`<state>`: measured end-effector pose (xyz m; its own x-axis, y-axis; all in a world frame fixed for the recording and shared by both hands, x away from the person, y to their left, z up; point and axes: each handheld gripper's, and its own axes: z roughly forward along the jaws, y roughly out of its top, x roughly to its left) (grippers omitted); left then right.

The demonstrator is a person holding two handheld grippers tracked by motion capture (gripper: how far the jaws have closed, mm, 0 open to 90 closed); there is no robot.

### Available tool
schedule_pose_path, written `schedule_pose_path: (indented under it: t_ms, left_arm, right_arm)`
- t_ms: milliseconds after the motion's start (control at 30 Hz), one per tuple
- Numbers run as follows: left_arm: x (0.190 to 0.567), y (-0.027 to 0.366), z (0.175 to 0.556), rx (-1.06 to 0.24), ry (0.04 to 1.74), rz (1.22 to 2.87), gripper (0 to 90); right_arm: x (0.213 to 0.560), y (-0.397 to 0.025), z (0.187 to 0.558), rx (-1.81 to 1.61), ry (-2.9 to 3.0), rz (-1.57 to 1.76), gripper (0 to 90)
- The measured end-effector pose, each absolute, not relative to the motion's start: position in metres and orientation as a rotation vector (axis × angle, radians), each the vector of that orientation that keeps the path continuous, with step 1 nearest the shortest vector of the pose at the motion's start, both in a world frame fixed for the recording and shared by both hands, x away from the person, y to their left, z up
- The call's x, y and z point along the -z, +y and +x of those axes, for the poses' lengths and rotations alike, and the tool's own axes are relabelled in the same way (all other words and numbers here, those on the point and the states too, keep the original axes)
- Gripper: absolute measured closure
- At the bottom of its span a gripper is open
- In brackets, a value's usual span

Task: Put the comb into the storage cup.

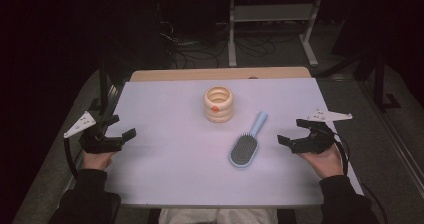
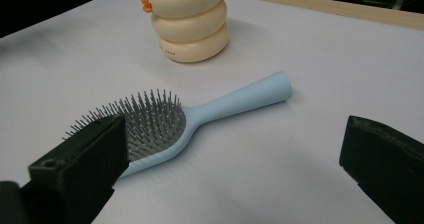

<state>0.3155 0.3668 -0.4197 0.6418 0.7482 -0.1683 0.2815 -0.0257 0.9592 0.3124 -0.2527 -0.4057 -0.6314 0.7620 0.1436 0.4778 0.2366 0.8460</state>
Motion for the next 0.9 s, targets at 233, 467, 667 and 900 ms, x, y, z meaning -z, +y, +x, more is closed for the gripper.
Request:
schedule_pose_path:
  t_ms: [233, 467, 667, 900]
  left_arm:
    - [0.4197, 0.3658, 0.3146, -0.465, 0.868, 1.607, 0.0]
    - [0.4198, 0.3641, 0.3133, -0.468, 0.862, 1.613, 0.0]
    - [0.4203, 0.3646, 0.3091, -0.467, 0.873, 1.610, 0.0]
    - [0.4212, 0.3640, 0.3075, -0.465, 0.869, 1.613, 0.0]
  right_arm:
    - [0.4053, -0.2521, 0.3108, -1.355, 2.224, 1.148, 0.0]
    - [0.4045, -0.2519, 0.3094, -1.361, 2.225, 1.140, 0.0]
    - [0.4041, -0.2529, 0.3063, -1.362, 2.223, 1.143, 0.0]
    - [0.4014, -0.2543, 0.3062, -1.356, 2.220, 1.146, 0.0]
